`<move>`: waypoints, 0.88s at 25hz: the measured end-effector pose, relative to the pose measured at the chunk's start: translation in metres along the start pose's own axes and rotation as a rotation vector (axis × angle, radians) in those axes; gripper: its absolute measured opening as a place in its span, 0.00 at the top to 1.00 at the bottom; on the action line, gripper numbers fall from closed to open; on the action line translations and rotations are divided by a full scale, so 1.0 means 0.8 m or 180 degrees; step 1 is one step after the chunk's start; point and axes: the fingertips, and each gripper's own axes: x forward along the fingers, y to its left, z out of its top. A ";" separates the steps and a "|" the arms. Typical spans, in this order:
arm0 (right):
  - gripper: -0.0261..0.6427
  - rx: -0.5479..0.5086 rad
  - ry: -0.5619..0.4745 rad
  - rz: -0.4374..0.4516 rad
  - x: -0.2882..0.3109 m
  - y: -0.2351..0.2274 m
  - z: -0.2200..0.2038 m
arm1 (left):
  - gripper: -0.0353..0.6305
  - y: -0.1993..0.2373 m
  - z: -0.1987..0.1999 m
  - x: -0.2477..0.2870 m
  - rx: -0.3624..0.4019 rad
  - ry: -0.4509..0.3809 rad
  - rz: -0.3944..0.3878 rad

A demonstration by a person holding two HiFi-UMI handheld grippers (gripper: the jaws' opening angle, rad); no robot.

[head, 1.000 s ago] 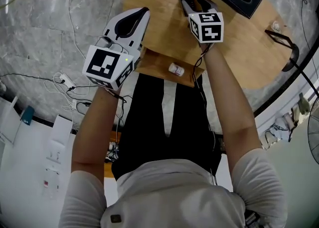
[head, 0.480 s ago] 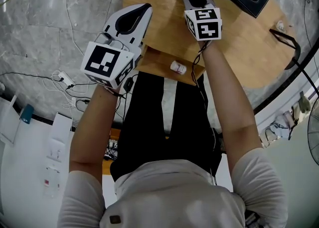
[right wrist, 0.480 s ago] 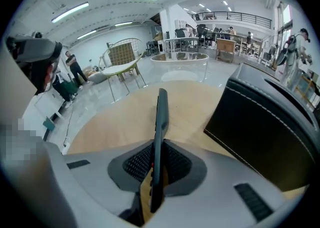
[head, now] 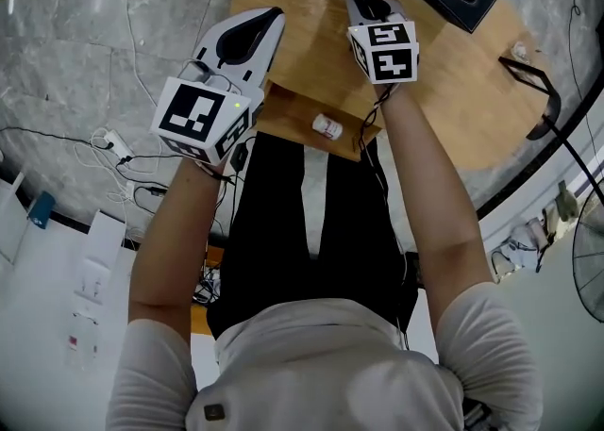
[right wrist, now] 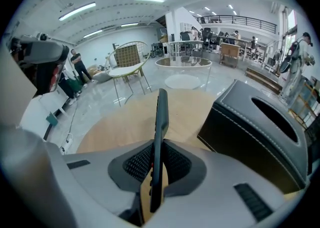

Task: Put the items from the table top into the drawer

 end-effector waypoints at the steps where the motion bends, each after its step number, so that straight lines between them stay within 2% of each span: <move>1: 0.86 -0.0020 -0.0010 0.0014 -0.007 0.001 0.001 | 0.93 -0.006 0.002 -0.002 0.0002 -0.0020 0.0019; 10: 0.86 -0.0362 -0.0089 0.0237 -0.078 0.001 -0.012 | 0.93 -0.076 0.014 -0.022 -0.0074 -0.0327 0.0383; 15: 0.86 -0.0517 -0.0076 0.0416 -0.117 0.014 -0.050 | 0.93 -0.120 0.001 -0.041 -0.0142 -0.0450 0.0630; 22: 0.86 -0.0926 0.0057 0.0805 -0.163 0.040 -0.102 | 0.93 -0.168 -0.016 -0.081 -0.0346 -0.0647 0.1142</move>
